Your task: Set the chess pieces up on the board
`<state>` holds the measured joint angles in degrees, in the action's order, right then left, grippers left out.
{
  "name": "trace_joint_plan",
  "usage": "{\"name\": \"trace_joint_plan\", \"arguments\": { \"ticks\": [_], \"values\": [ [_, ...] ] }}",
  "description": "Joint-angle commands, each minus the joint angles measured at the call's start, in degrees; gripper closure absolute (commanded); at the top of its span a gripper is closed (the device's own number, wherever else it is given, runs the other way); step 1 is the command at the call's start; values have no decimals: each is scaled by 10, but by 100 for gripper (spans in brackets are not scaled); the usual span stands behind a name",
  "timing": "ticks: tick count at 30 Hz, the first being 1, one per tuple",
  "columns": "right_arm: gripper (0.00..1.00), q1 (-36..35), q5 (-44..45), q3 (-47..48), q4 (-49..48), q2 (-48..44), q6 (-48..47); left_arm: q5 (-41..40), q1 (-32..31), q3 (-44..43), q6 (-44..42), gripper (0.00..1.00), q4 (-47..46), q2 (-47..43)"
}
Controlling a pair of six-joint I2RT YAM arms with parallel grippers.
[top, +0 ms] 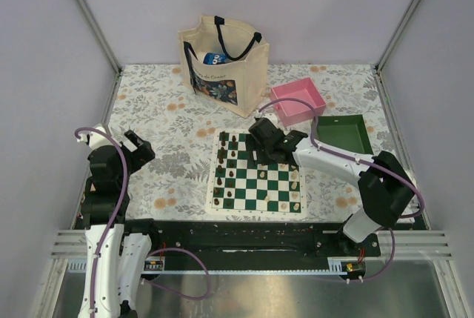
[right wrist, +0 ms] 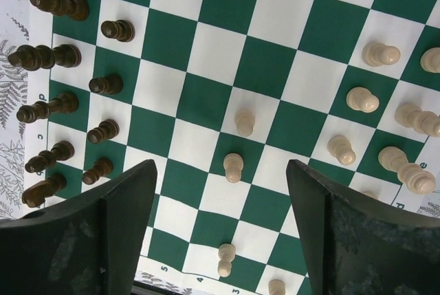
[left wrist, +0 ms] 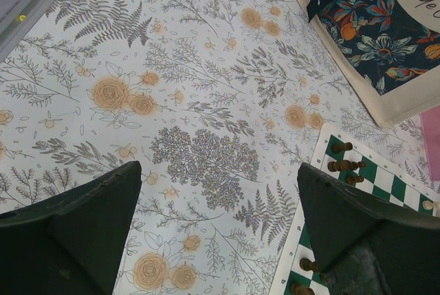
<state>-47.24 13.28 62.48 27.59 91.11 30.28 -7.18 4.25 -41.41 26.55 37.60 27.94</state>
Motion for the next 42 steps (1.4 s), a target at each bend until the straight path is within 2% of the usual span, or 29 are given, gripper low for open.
{"name": "trace_joint_plan", "arguments": {
  "ticks": [1, 7, 13, 19, 31, 39, 42],
  "values": [
    [11, 14, -9, 19, -13, 0, -4, 13, 4, 4, 0, 1, -28, 0],
    [1, 22, -21, 15, -13, 2, -3, 13, 4, 4, -1, 1, -28, -3],
    [1, 22, -46, 38, 6, 21, -12, 15, 4, 5, -1, 1, -31, -3],
    [0, 22, -109, 57, 25, 43, -18, 9, 4, 4, -2, 1, -29, 4],
    [1, 22, -56, 44, 31, -16, 15, -17, 4, -3, -3, 1, -25, 11],
    [0, 22, -103, -50, -96, -82, 48, -21, 4, -5, -3, 1, -24, 13],
    [1, 22, -101, -58, -113, -85, 47, -20, 4, -4, -3, 1, -25, 11]
  ]
}}
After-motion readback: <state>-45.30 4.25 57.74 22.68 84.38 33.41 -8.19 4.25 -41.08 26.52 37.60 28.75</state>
